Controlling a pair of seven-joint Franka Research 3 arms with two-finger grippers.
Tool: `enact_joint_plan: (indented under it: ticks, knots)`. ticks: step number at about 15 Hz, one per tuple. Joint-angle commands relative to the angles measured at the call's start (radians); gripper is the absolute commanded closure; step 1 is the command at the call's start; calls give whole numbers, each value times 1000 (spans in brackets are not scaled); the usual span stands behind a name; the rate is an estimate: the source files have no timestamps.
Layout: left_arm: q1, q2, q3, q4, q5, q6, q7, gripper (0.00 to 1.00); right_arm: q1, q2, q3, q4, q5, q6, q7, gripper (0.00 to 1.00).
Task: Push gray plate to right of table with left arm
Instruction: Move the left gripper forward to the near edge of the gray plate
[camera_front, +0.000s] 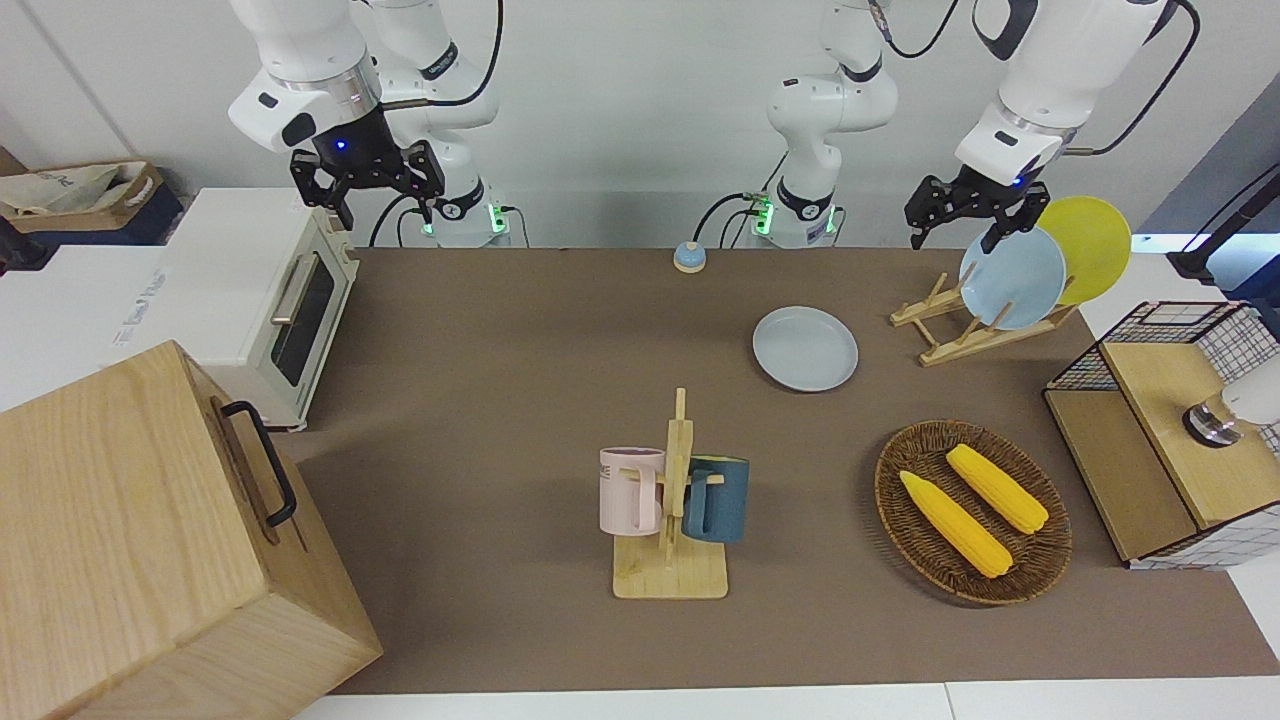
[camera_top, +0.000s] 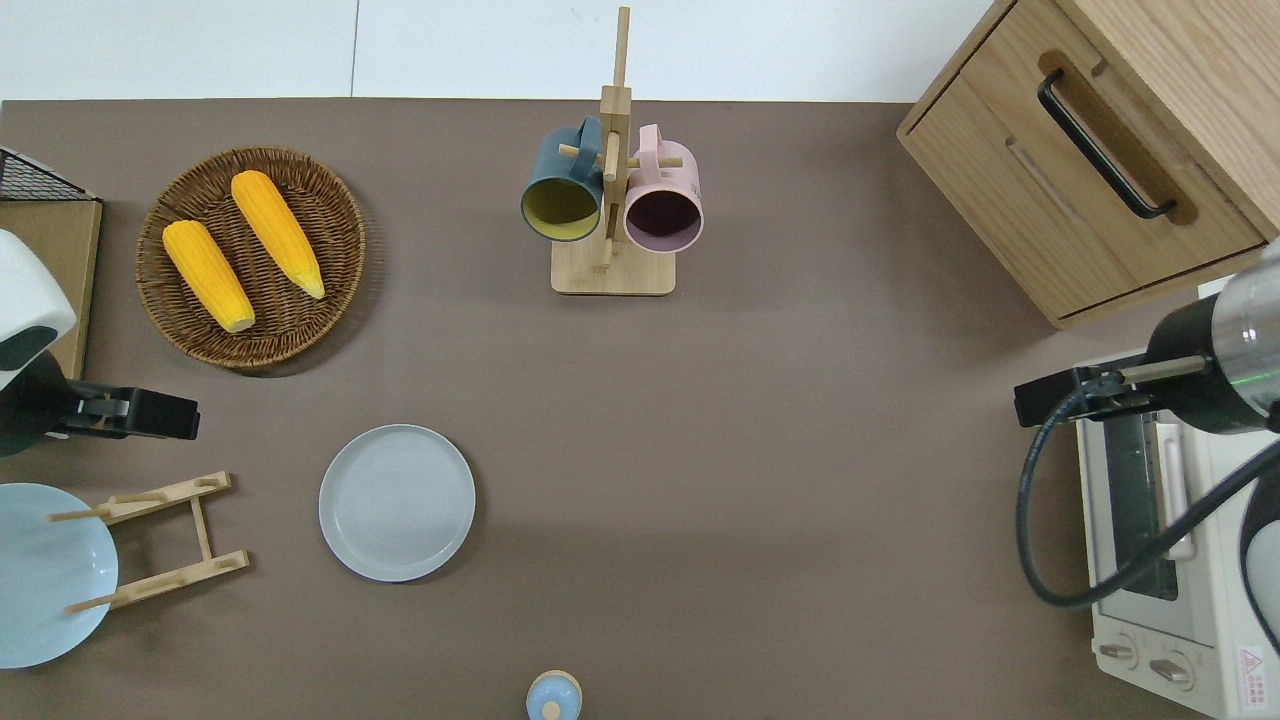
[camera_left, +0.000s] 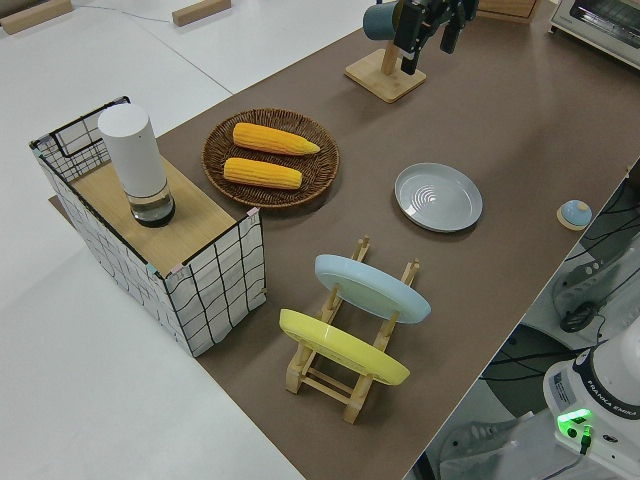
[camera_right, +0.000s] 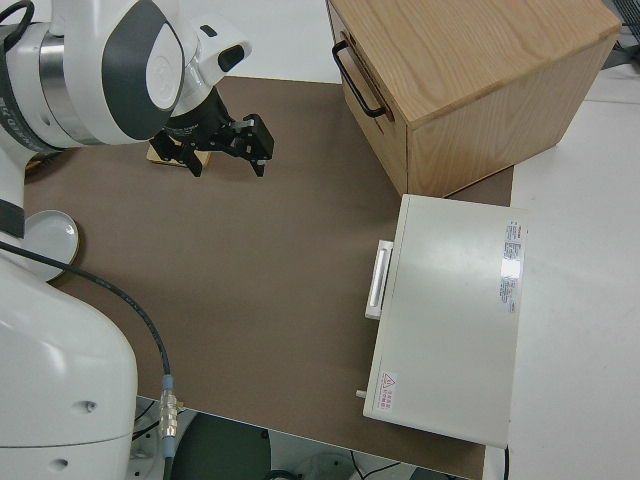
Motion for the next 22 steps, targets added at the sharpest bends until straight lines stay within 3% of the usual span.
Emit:
enact_joint_plan:
  ticks: [1, 7, 15, 22]
  knots:
    - [-10, -7, 4, -25, -10, 5, -23, 9, -11, -8, 6, -1, 8, -12, -3, 17]
    - [-4, -28, 7, -104, -30, 37, -21, 9, -11, -8, 6, 1, 10, -12, -1, 17]
    - [-2, -125, 10, -345, -50, 220, -21, 7, -11, -8, 6, -1, 10, -12, -3, 17]
    - [0, -162, 10, -500, -65, 344, -23, 7, -11, -8, 6, 1, 8, -12, -1, 17]
